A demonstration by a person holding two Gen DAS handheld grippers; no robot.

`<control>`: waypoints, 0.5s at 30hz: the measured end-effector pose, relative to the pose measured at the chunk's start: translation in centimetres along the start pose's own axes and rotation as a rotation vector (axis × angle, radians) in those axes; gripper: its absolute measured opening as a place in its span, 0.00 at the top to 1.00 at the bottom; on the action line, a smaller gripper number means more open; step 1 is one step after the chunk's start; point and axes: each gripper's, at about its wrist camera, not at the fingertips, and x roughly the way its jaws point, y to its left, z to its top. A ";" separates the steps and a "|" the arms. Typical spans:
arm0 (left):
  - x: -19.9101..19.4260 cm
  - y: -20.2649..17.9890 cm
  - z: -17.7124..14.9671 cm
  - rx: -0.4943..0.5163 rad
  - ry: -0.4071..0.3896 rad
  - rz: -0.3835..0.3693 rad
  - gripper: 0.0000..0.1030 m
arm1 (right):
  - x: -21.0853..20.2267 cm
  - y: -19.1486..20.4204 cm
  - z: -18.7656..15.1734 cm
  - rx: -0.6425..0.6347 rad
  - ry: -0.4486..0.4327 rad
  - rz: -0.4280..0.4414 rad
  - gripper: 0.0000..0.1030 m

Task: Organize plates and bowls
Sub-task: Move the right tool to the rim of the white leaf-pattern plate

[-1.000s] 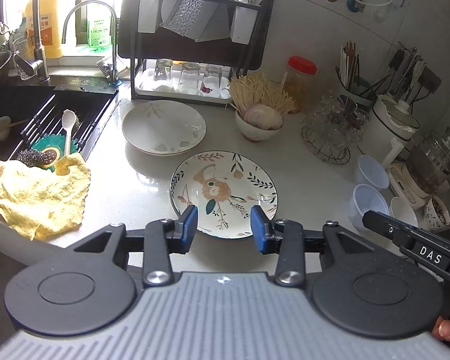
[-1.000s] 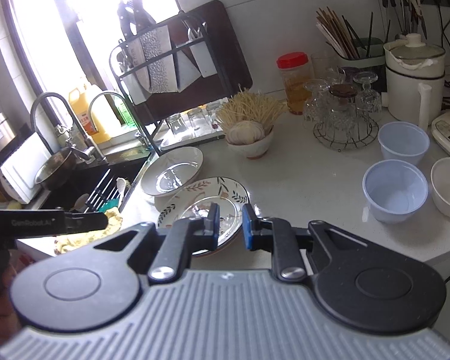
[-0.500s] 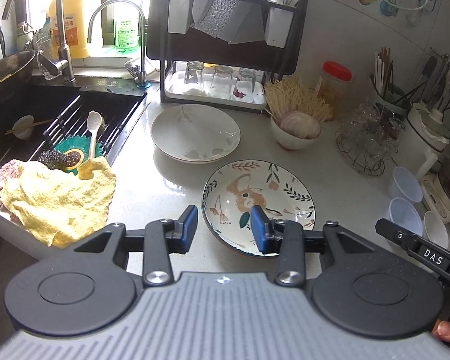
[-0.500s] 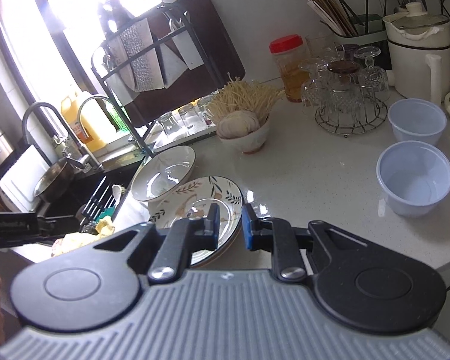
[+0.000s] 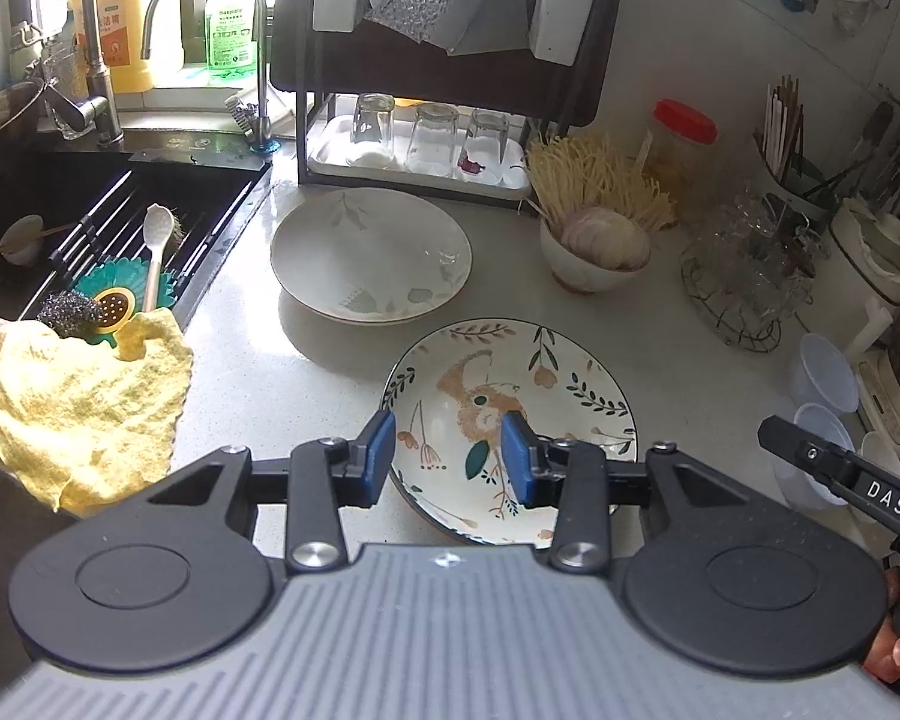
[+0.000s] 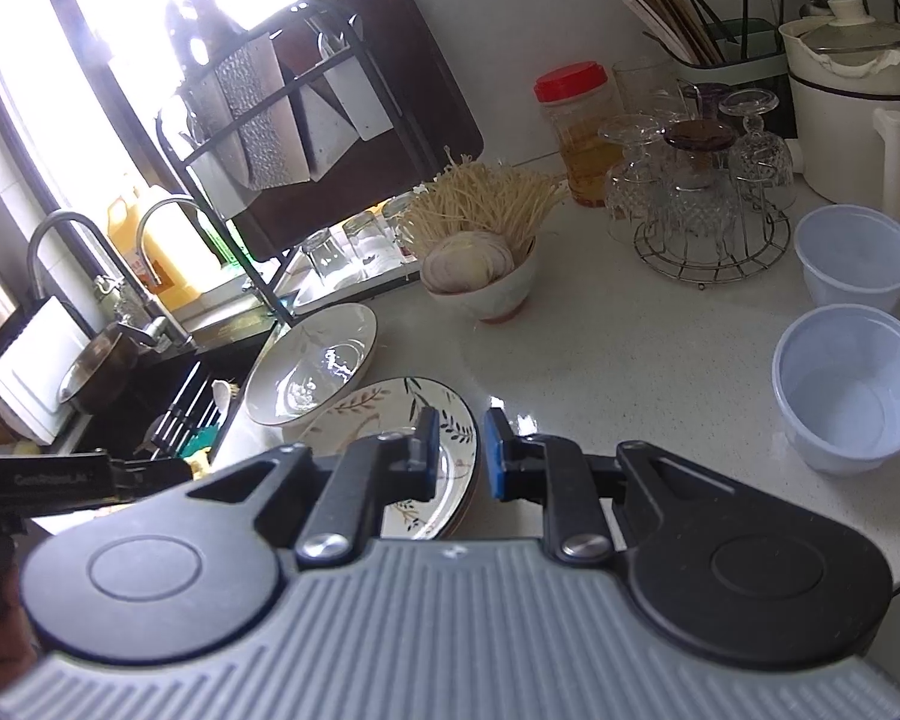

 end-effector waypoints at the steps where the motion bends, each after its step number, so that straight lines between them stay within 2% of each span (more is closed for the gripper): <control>1: 0.5 0.1 0.3 -0.001 0.003 -0.001 0.57 | 0.3 0.1 0.2 -0.005 0.004 -0.001 0.80; 10: 4.8 2.7 3.5 -0.025 0.027 -0.013 0.57 | 3.9 1.7 2.7 -0.015 0.012 0.016 0.80; 15: 7.6 4.7 5.8 -0.061 0.044 -0.041 0.57 | 6.7 2.7 3.7 -0.014 0.044 -0.011 0.80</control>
